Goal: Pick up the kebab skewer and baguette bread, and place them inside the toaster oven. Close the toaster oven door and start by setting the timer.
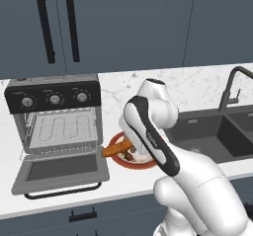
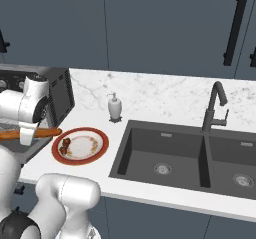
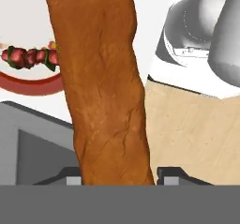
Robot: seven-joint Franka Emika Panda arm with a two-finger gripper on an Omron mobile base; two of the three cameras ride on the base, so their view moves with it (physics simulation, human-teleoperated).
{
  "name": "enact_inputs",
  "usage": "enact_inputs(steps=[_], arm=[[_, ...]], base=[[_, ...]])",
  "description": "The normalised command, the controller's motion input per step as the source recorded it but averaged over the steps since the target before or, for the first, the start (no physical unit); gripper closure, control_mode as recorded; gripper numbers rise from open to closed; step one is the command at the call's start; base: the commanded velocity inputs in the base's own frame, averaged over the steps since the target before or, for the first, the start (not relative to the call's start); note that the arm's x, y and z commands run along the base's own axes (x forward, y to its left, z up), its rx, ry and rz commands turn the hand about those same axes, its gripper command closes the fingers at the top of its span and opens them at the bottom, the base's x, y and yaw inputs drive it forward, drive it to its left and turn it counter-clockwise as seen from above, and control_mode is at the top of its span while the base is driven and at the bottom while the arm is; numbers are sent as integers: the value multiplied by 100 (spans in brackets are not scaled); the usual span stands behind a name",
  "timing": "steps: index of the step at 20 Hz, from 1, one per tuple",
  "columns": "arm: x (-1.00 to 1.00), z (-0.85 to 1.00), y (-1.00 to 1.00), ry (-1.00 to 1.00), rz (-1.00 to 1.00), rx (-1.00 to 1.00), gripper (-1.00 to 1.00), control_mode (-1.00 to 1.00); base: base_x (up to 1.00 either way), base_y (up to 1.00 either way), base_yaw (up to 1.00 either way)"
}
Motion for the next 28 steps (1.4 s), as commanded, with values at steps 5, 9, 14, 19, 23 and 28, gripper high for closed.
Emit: enact_inputs(steps=[5,9,14,19,23,28], arm=[[26,36,100,-8,-20,0,100,-100],[49,3,97,-2,-10,0,100,-100],[29,1,65,-2,1,0,100,-100],[25,0,59,-11,8,-1,100,-100],[56,-1,62,-10,0,-2,100,-100],[62,-2,34,-6,0,0,100,-100]], base=[[0,0,0],[0,0,0],[0,0,0],[0,0,0],[0,0,0],[0,0,0]])
